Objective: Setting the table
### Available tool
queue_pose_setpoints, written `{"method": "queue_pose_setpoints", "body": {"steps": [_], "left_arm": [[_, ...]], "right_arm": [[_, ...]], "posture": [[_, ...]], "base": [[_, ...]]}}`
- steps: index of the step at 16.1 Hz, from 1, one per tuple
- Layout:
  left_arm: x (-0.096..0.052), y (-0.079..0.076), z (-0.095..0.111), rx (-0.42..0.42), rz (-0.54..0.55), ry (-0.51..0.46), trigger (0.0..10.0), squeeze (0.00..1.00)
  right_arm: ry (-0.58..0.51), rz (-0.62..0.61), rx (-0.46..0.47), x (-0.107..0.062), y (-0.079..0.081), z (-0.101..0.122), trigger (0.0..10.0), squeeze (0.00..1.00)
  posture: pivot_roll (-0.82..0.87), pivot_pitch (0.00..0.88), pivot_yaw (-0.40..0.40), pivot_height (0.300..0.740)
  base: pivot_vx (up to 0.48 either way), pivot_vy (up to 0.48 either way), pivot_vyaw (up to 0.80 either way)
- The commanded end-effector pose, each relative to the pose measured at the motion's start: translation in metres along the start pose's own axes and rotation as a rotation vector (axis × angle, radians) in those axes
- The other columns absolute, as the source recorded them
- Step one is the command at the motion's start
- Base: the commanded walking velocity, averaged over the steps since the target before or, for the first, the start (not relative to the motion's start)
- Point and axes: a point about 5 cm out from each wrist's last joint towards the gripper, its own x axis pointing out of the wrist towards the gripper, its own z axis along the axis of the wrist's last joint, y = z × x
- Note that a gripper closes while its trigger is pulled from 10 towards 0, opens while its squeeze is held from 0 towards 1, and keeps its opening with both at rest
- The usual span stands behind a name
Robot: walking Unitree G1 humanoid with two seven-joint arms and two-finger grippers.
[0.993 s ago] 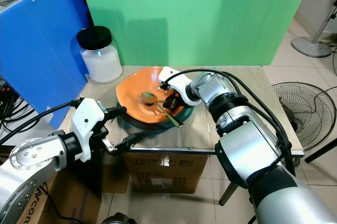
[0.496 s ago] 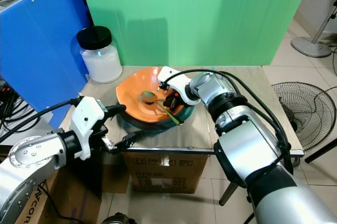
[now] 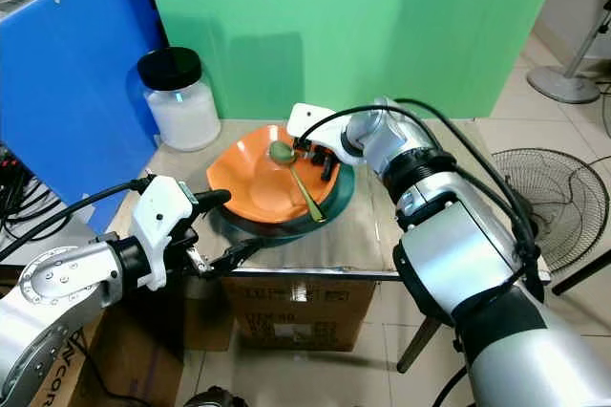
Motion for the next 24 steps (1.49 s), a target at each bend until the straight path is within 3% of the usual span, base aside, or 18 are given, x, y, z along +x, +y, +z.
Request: {"method": "queue_pose_setpoints", "body": {"steps": [1, 6, 13, 17, 19, 20, 23, 24], "left_arm": [[0.000, 0.001, 0.000, 0.013, -0.006, 0.006, 10.0, 0.00], [0.001, -0.001, 0.001, 0.012, -0.009, 0.005, 10.0, 0.00], [0.003, -0.002, 0.000, 0.010, -0.012, 0.008, 10.0, 0.00], [0.004, -0.003, 0.000, 0.009, -0.010, 0.005, 10.0, 0.00], [0.005, -0.001, 0.001, 0.005, 0.022, -0.008, 10.0, 0.00], [0.008, 0.004, 0.003, -0.006, 0.101, -0.028, 10.0, 0.00], [0.016, 0.008, 0.009, -0.019, 0.214, -0.078, 10.0, 0.00], [0.022, 0.008, 0.016, -0.035, 0.263, -0.124, 10.0, 0.00]], "right_arm": [[0.000, -0.031, -0.059, -0.005, -0.007, 0.010, 0.0, 0.00], [0.060, -0.155, -0.153, -0.010, -0.017, 0.010, 0.0, 0.00], [0.081, -0.259, -0.410, -0.012, -0.022, 0.027, 0.0, 0.00], [0.077, -0.341, -0.418, -0.012, -0.025, 0.025, 0.0, 0.00], [-0.019, -0.440, -0.296, -0.022, -0.036, 0.029, 0.0, 0.00], [-0.193, -0.439, -0.054, -0.029, -0.039, 0.031, 0.0, 0.00], [-0.488, -0.407, 0.293, -0.041, -0.036, 0.026, 0.0, 0.00], [-0.632, -0.439, 0.439, -0.056, -0.026, 0.013, 0.0, 0.00]], "posture": [[0.11, 0.000, 0.047, 0.740], [0.10, 0.000, 0.046, 0.740], [0.10, 0.000, 0.045, 0.740], [0.10, 0.000, 0.040, 0.740], [0.11, 0.000, 0.020, 0.740], [0.12, 0.000, 0.013, 0.740], [0.11, 0.000, 0.018, 0.740], [0.10, 0.000, 0.026, 0.740]], "base": [[0.000, 0.000, 0.00], [0.000, 0.000, 0.00], [0.000, 0.000, 0.00], [0.000, 0.000, 0.00], [0.000, 0.000, 0.00], [0.000, 0.000, 0.00], [0.000, 0.000, 0.00], [0.000, 0.000, 0.00]]}}
